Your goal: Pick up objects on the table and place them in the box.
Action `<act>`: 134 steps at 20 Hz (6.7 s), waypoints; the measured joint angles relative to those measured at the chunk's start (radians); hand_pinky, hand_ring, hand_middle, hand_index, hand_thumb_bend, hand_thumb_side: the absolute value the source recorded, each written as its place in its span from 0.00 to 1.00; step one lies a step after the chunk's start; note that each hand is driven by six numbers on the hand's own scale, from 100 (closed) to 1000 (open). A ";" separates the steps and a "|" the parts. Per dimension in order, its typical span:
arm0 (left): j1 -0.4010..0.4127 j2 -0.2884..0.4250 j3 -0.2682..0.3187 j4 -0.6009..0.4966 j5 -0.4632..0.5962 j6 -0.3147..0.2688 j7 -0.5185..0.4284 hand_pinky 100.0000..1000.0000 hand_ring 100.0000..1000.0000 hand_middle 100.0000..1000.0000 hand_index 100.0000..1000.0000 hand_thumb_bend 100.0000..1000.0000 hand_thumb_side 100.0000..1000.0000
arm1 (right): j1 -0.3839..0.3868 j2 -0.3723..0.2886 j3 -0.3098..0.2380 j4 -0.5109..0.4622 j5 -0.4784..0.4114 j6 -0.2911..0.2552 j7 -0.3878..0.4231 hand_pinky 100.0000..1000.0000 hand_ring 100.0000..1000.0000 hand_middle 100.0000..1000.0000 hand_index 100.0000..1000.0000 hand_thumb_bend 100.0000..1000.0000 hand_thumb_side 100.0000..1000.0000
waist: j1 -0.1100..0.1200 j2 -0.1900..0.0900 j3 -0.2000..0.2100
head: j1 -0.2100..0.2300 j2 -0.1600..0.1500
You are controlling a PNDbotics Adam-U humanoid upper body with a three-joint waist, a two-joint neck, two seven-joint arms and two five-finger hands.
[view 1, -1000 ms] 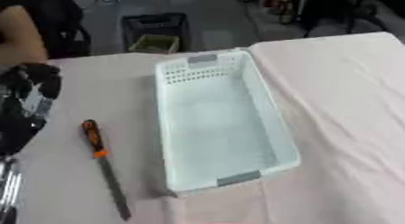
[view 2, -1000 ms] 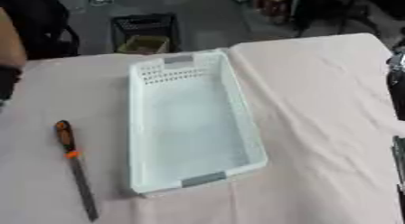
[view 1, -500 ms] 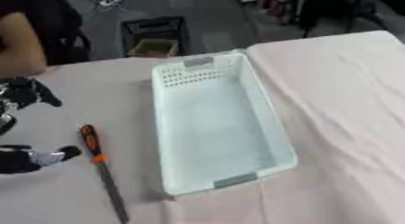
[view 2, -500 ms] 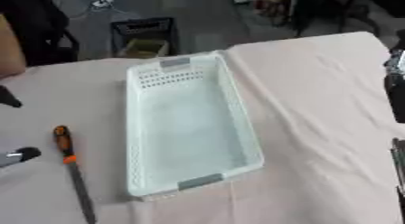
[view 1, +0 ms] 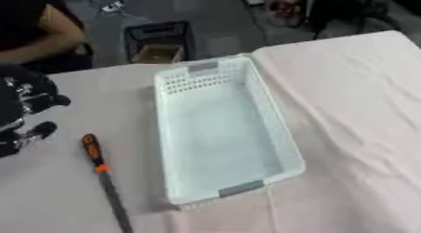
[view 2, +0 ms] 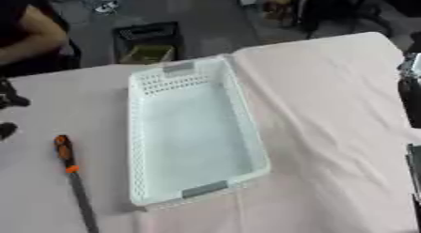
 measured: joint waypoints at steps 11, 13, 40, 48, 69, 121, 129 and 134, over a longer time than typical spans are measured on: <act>-0.129 0.016 -0.107 0.082 -0.112 -0.103 -0.009 0.65 0.72 0.59 0.79 0.21 0.03 | 0.000 0.000 0.005 0.005 0.000 -0.001 0.008 0.24 0.35 0.40 0.66 0.00 0.60 | 0.002 -0.006 -0.007 | 0.000 0.000; -0.147 0.016 -0.126 0.100 -0.139 -0.123 -0.012 0.65 0.72 0.59 0.79 0.25 0.05 | 0.000 0.000 0.006 0.005 0.000 -0.001 0.009 0.24 0.35 0.40 0.66 0.00 0.60 | 0.002 -0.006 -0.007 | 0.000 0.000; -0.231 -0.117 -0.328 0.302 -0.487 -0.295 0.076 0.66 0.72 0.64 0.76 0.24 0.10 | 0.000 0.000 0.017 0.006 -0.008 -0.009 0.018 0.24 0.35 0.40 0.66 0.00 0.61 | 0.003 -0.006 -0.018 | 0.002 0.000; -0.231 -0.117 -0.339 0.334 -0.494 -0.324 0.058 0.67 0.75 0.64 0.75 0.20 0.12 | 0.000 0.000 0.017 0.006 -0.009 -0.008 0.023 0.24 0.35 0.41 0.66 0.00 0.61 | 0.008 -0.007 -0.024 | 0.002 0.001; -0.239 -0.128 -0.356 0.339 -0.440 -0.359 -0.024 0.66 0.73 0.60 0.71 0.27 0.16 | 0.000 0.000 0.017 0.011 -0.010 -0.010 0.025 0.24 0.35 0.41 0.66 0.00 0.61 | 0.012 -0.009 -0.024 | -0.017 -0.044; -0.301 -0.185 -0.391 0.500 -0.503 -0.427 -0.035 0.53 0.35 0.33 0.47 0.07 0.16 | -0.001 -0.008 0.020 0.012 -0.017 -0.018 0.034 0.24 0.35 0.41 0.66 0.00 0.61 | 0.021 -0.006 -0.031 | -0.030 -0.070; -0.300 -0.185 -0.394 0.496 -0.440 -0.428 -0.038 0.27 0.02 0.00 0.14 0.00 0.06 | -0.001 -0.008 0.020 0.012 -0.017 -0.018 0.034 0.24 0.35 0.41 0.66 0.00 0.61 | 0.022 -0.006 -0.031 | -0.030 -0.075; -0.292 -0.180 -0.392 0.505 -0.383 -0.425 -0.052 0.14 0.00 0.00 0.06 0.00 0.05 | -0.001 -0.008 0.020 0.012 -0.017 -0.018 0.034 0.24 0.35 0.41 0.66 0.00 0.61 | 0.021 -0.006 -0.031 | -0.030 -0.081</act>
